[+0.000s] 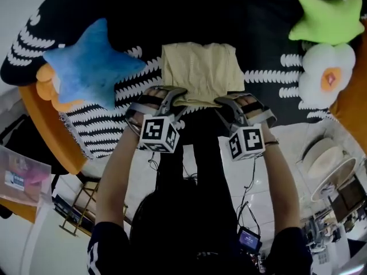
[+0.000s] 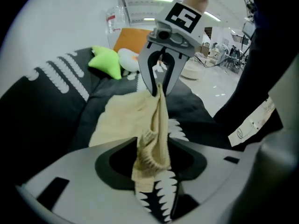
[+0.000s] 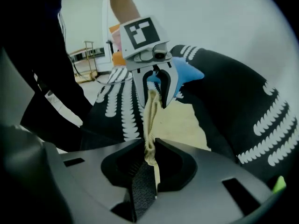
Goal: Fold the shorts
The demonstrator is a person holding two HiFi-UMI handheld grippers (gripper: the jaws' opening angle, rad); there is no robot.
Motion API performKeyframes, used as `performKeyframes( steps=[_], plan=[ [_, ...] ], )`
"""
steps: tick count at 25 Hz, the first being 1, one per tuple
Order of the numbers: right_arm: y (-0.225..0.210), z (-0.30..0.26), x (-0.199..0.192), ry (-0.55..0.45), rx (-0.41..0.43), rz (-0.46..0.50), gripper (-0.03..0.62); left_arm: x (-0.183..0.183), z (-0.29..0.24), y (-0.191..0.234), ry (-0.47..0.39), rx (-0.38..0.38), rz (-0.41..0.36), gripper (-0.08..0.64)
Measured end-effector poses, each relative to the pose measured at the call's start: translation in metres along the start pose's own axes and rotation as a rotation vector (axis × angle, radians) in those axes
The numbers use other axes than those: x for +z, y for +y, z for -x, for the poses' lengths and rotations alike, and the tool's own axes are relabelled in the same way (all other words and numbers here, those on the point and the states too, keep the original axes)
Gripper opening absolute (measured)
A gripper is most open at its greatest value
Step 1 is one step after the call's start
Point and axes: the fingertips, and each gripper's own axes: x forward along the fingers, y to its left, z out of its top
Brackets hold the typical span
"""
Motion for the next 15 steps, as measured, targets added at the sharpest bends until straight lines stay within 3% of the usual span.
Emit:
performKeyframes(
  steps=[2,3,5,7,8,9,12,15],
  plan=[
    [0.014,-0.02,-0.024,0.055,-0.03,-0.016,0.077,-0.025,-0.025,-0.016,0.114,-0.038,0.076,0.296],
    [0.019,-0.029,-0.033,0.071,-0.033,-0.055,0.083,-0.035,-0.033,-0.018,0.147,-0.043,0.155,0.329],
    [0.035,-0.045,-0.04,0.092,0.015,-0.174,0.13,-0.043,-0.036,-0.013,0.124,-0.028,0.389,0.333],
    [0.053,-0.059,-0.029,0.091,0.094,-0.311,0.35,-0.048,-0.027,-0.002,0.044,-0.004,0.644,0.333],
    [0.057,-0.062,-0.018,0.075,0.1,-0.372,0.405,-0.052,-0.02,0.005,0.009,0.016,0.747,0.333],
    [0.056,-0.06,-0.006,0.045,0.075,-0.43,0.408,-0.058,-0.013,0.014,-0.021,0.045,0.832,0.333],
    [0.021,-0.028,0.013,-0.107,-0.085,-0.628,0.334,-0.066,0.009,0.056,-0.127,0.16,1.039,0.32],
    [-0.05,0.013,0.003,-0.216,-0.278,-0.795,0.164,-0.077,0.028,0.109,-0.225,0.282,1.232,0.202]
  ],
)
